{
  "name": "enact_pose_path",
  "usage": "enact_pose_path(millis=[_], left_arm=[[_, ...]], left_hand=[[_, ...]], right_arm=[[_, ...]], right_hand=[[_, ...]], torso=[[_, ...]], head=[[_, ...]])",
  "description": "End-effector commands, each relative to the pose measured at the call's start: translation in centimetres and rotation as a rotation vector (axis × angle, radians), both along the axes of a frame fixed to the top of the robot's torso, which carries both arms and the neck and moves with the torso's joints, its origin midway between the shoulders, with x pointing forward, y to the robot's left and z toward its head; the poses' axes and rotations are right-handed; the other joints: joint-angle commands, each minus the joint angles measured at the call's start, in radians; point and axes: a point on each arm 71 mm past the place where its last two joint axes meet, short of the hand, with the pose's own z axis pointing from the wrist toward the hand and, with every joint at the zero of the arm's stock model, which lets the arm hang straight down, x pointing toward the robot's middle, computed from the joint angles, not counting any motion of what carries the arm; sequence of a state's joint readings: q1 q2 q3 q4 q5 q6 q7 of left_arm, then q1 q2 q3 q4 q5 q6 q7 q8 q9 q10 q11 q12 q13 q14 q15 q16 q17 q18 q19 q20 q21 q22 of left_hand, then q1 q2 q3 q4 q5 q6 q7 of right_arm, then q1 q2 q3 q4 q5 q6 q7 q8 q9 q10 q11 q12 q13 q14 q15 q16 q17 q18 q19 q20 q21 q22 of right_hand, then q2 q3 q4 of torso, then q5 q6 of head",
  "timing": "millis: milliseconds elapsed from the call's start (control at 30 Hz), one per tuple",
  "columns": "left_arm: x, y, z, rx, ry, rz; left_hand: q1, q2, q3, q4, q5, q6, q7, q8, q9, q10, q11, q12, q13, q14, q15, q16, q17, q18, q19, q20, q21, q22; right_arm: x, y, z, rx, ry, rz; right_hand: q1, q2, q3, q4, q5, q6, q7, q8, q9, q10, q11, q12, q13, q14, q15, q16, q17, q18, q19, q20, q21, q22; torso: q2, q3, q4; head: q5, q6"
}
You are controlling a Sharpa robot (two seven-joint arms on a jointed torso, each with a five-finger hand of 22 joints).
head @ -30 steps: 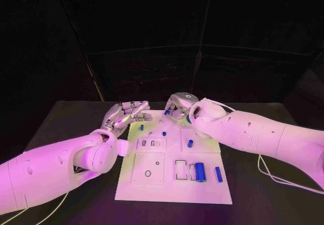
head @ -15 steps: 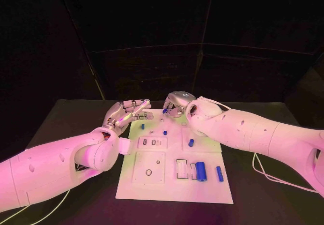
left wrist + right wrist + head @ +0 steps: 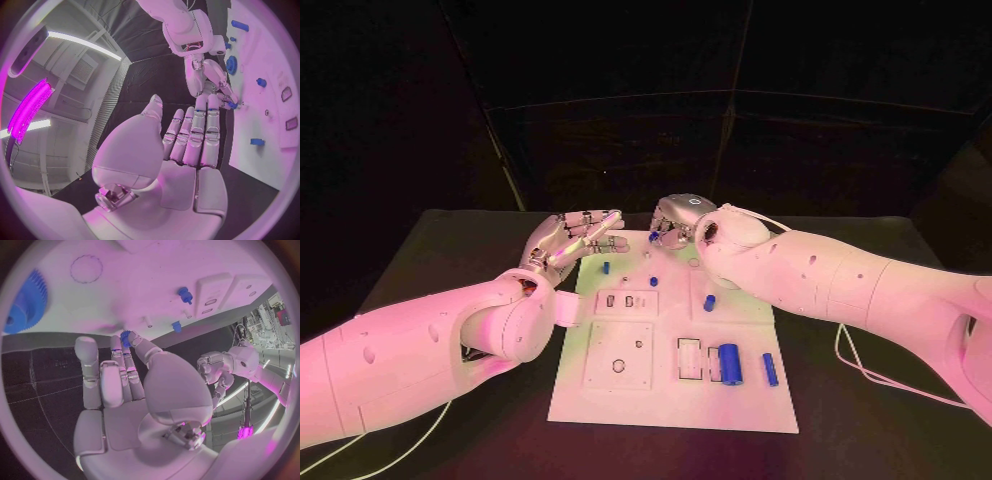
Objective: Assemble the parts on the task board
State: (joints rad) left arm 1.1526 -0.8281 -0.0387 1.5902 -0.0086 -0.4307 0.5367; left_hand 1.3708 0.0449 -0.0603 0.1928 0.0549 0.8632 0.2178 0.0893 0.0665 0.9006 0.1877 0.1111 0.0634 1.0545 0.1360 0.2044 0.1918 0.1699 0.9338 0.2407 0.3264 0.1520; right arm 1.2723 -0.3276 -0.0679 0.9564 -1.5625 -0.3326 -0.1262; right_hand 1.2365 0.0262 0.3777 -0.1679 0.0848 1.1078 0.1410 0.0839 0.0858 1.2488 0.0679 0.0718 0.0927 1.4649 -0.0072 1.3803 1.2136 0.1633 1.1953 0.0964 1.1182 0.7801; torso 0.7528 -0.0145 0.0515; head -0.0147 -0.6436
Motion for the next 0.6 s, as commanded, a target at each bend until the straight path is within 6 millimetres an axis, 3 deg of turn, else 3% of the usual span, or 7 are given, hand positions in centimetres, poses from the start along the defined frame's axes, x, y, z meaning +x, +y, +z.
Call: enact_pose_path(millis=[33, 267, 400, 500, 600], left_arm=[[-0.02, -0.20, 0.22, -0.004, -0.010, -0.014], [-0.01, -0.22, 0.25, -0.004, -0.011, -0.015], [-0.01, -0.21, 0.25, -0.004, -0.010, -0.015], [0.00, -0.21, 0.27, -0.004, -0.011, -0.015], [-0.01, -0.25, 0.29, -0.004, -0.011, -0.016]], left_hand=[[0.004, 0.002, 0.000, -0.005, 0.005, 0.006, 0.010, -0.004, -0.001, 0.005, 0.000, -0.004, -0.001, 0.008, -0.002, -0.003, 0.002, 0.013, 0.005, 0.000, 0.004, 0.000], [0.004, 0.002, 0.000, -0.005, 0.005, 0.006, 0.010, -0.004, -0.001, 0.005, 0.000, -0.004, -0.001, 0.008, -0.002, -0.003, 0.002, 0.013, 0.005, 0.000, 0.004, 0.000], [0.004, 0.002, 0.000, -0.005, 0.005, 0.006, 0.010, -0.004, -0.001, 0.005, 0.000, -0.004, -0.001, 0.008, -0.002, -0.003, 0.002, 0.013, 0.005, 0.000, 0.004, 0.000], [0.004, 0.002, 0.000, -0.005, 0.005, 0.006, 0.010, -0.004, -0.001, 0.005, 0.000, -0.004, -0.001, 0.008, -0.002, -0.003, 0.002, 0.013, 0.005, 0.000, 0.004, 0.000], [0.004, 0.003, -0.001, -0.006, 0.005, 0.006, 0.010, -0.005, -0.001, 0.004, 0.000, -0.005, -0.001, 0.008, -0.002, -0.004, 0.002, 0.013, 0.006, 0.000, 0.004, 0.000]], right_arm=[[0.11, -0.01, -0.03, -0.032, 0.013, -0.010], [0.12, 0.22, -0.03, -0.033, 0.011, -0.009], [0.18, 0.26, 0.08, -0.022, -0.002, -0.013], [0.22, 0.25, 0.16, -0.014, -0.011, -0.015], [0.24, 0.19, 0.25, -0.004, -0.021, -0.017]], right_hand=[[0.000, -0.008, 0.000, 0.008, 0.003, 0.002, 0.002, -0.001, 0.000, -0.001, 0.003, -0.005, -0.001, 0.046, -0.003, 0.002, -0.001, -0.015, -0.001, -0.002, 0.005, -0.001], [-0.002, -0.025, 0.004, 0.023, -0.001, -0.019, 0.012, -0.015, -0.005, -0.032, 0.013, -0.011, -0.007, 0.044, 0.005, 0.004, -0.001, -0.015, -0.007, 0.003, 0.004, -0.004], [-0.008, -0.054, 0.001, 0.040, -0.009, -0.086, 0.034, -0.024, -0.019, -0.121, 0.037, -0.011, -0.024, 0.039, 0.025, -0.003, -0.016, -0.011, -0.029, 0.018, -0.015, -0.035], [-0.001, -0.072, -0.010, 0.051, -0.006, -0.169, 0.037, -0.024, -0.023, -0.186, 0.048, -0.008, -0.029, 0.030, 0.034, -0.020, -0.049, -0.001, -0.063, 0.030, -0.049, -0.087], [0.009, -0.076, -0.018, 0.057, -0.003, -0.184, 0.045, -0.023, -0.020, -0.212, 0.055, -0.003, -0.028, 0.021, 0.040, -0.035, -0.077, 0.003, -0.080, 0.036, -0.066, -0.112]], torso=[[0.000, 0.0000, -0.0018], [0.001, 0.0000, -0.0010], [0.001, -0.0003, -0.0010], [0.001, -0.0006, -0.0013], [0.001, -0.0006, -0.0005]], head=[[0.000, -0.001], [0.001, -0.002], [0.001, -0.002], [0.002, -0.002], [0.000, -0.003]])
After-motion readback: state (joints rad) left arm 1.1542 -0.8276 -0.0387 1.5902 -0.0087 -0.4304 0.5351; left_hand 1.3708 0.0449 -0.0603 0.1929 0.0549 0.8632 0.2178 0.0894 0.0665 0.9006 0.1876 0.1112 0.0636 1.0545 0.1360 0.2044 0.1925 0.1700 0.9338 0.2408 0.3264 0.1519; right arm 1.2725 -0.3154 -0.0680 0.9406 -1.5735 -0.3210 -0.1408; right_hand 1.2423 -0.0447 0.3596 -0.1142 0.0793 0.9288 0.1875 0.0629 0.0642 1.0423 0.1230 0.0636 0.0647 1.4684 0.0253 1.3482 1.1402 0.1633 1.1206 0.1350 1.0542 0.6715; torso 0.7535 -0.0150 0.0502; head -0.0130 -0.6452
